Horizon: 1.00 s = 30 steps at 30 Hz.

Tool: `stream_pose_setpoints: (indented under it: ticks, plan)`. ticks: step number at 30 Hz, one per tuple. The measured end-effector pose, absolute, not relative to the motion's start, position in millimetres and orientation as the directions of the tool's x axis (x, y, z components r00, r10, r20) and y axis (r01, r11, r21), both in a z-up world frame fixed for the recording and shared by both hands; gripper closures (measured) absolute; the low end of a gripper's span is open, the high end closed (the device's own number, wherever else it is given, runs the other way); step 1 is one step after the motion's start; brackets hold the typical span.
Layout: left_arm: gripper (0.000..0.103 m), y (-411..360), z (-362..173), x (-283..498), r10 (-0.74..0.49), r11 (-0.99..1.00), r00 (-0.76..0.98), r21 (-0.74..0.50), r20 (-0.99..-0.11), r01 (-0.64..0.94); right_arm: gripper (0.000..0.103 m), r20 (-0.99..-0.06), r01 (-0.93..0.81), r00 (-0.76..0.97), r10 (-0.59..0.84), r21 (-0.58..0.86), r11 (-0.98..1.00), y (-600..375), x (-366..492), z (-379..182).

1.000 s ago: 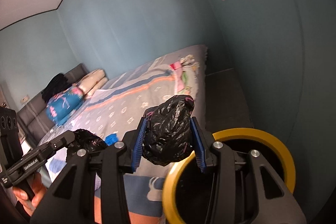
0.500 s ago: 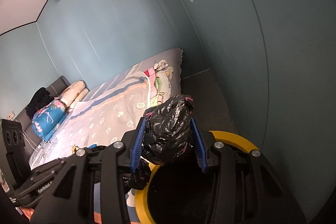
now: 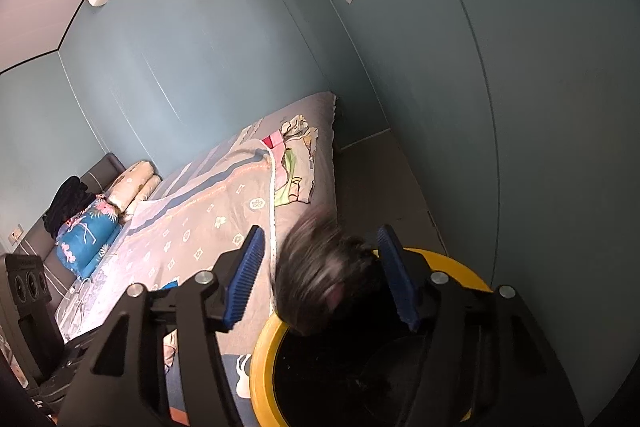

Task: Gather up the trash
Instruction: 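Open both grippers to drop the black bags into the bin, then move both tools back over the trash on the bed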

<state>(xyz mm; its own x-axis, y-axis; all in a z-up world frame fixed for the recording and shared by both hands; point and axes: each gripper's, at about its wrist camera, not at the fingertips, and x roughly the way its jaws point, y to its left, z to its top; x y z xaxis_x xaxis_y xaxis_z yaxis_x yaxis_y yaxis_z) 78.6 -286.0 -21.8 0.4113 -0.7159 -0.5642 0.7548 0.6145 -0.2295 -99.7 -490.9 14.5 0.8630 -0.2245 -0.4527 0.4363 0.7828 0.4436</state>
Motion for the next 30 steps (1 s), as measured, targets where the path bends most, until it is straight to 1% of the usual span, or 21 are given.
stream_pose_setpoints:
  ticks: [1, 2, 4, 5, 7, 8, 10, 11, 13, 16, 19, 22, 23, 30]
  plan:
    - [0.063, -282, -22, 80, -0.714, 0.623, 0.421, -0.233, -0.56, 0.747, 0.042, -0.451, 0.437, 0.863, -0.226, 0.444, 0.782, -490, -100, 15]
    - [0.062, -278, -21, 81, -0.712, 0.629, 0.426, -0.237, -0.558, 0.74, 0.041, -0.452, 0.438, 0.862, -0.227, 0.442, 0.783, -490, -99, 15]
    - [0.052, -269, -20, 85, -0.704, 0.645, 0.441, -0.241, -0.557, 0.726, 0.041, -0.45, 0.437, 0.863, -0.227, 0.441, 0.784, -489, -99, 16]
    - [0.05, -263, -19, 87, -0.699, 0.654, 0.452, -0.242, -0.554, 0.716, 0.04, -0.449, 0.433, 0.865, -0.224, 0.44, 0.787, -488, -99, 17]
    - [0.042, -250, -17, 90, -0.688, 0.676, 0.478, -0.242, -0.546, 0.696, 0.039, -0.447, 0.42, 0.869, -0.214, 0.434, 0.797, -483, -96, 19]
    - [0.04, -243, -15, 91, -0.682, 0.686, 0.491, -0.243, -0.542, 0.685, 0.037, -0.445, 0.412, 0.871, -0.209, 0.429, 0.804, -480, -94, 20]
    - [0.032, -230, -12, 95, -0.666, 0.71, 0.521, -0.239, -0.534, 0.662, 0.036, -0.439, 0.391, 0.877, -0.194, 0.419, 0.819, -474, -90, 22]
    - [0.03, -224, -10, 96, -0.657, 0.722, 0.537, -0.234, -0.529, 0.651, 0.035, -0.436, 0.381, 0.88, -0.188, 0.412, 0.827, -470, -87, 24]
    - [0.023, -211, -6, 98, -0.638, 0.743, 0.566, -0.226, -0.521, 0.63, 0.032, -0.431, 0.362, 0.885, -0.176, 0.399, 0.843, -463, -80, 27]
    - [0.016, -188, 1, 101, -0.614, 0.773, 0.611, -0.224, -0.5, 0.593, 0.03, -0.421, 0.323, 0.895, -0.146, 0.388, 0.863, -449, -69, 32]
    - [0.011, -162, 8, 103, -0.585, 0.803, 0.655, -0.225, -0.478, 0.552, 0.027, -0.41, 0.277, 0.906, -0.109, 0.376, 0.884, -432, -57, 36]
    - [0.008, -137, 13, 105, -0.547, 0.833, 0.698, -0.216, -0.461, 0.51, 0.025, -0.405, 0.223, 0.912, -0.062, 0.362, 0.905, -410, -45, 39]
    - [0.008, -129, 15, 106, -0.536, 0.841, 0.71, -0.215, -0.457, 0.497, 0.025, -0.405, 0.223, 0.912, -0.062, 0.362, 0.905, -410, -45, 39]
    - [0.008, -70, 23, 113, -0.444, 0.896, 0.785, -0.215, -0.432, 0.389, 0.024, -0.415, 0.089, 0.908, 0.061, 0.332, 0.939, -353, -13, 40]
